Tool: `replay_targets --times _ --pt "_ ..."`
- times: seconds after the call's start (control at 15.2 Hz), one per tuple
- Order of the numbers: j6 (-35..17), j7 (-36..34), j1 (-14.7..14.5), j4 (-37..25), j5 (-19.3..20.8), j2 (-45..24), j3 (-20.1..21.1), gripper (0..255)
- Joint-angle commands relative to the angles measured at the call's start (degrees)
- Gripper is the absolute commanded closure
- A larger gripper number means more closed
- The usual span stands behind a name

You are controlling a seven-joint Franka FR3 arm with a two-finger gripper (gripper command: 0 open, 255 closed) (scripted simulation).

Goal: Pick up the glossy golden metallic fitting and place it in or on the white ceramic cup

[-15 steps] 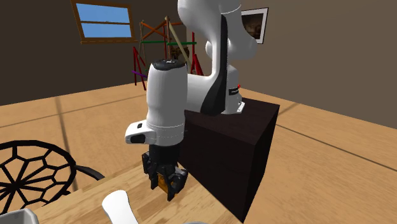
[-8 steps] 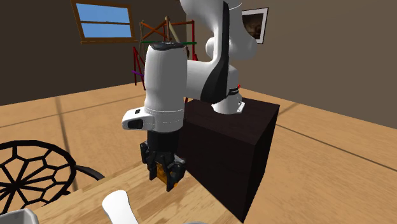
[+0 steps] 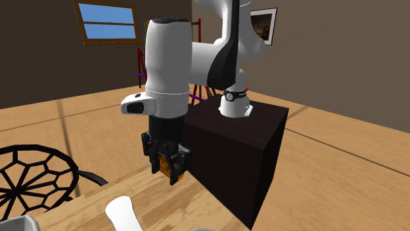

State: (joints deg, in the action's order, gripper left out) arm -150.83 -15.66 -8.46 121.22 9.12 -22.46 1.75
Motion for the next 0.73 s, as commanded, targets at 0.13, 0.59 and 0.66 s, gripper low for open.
replay_targets --times 0.13,0.59,0.66 --pt "2.5 0.5 0.2 0.1 -0.5 2.6 0.3 255" --pt "8.1 -4.2 -3.8 -10.6 0.2 -2.9 1.2 255" --pt "9.1 -5.0 -4.5 -13.0 0.3 -4.3 1.3 255"
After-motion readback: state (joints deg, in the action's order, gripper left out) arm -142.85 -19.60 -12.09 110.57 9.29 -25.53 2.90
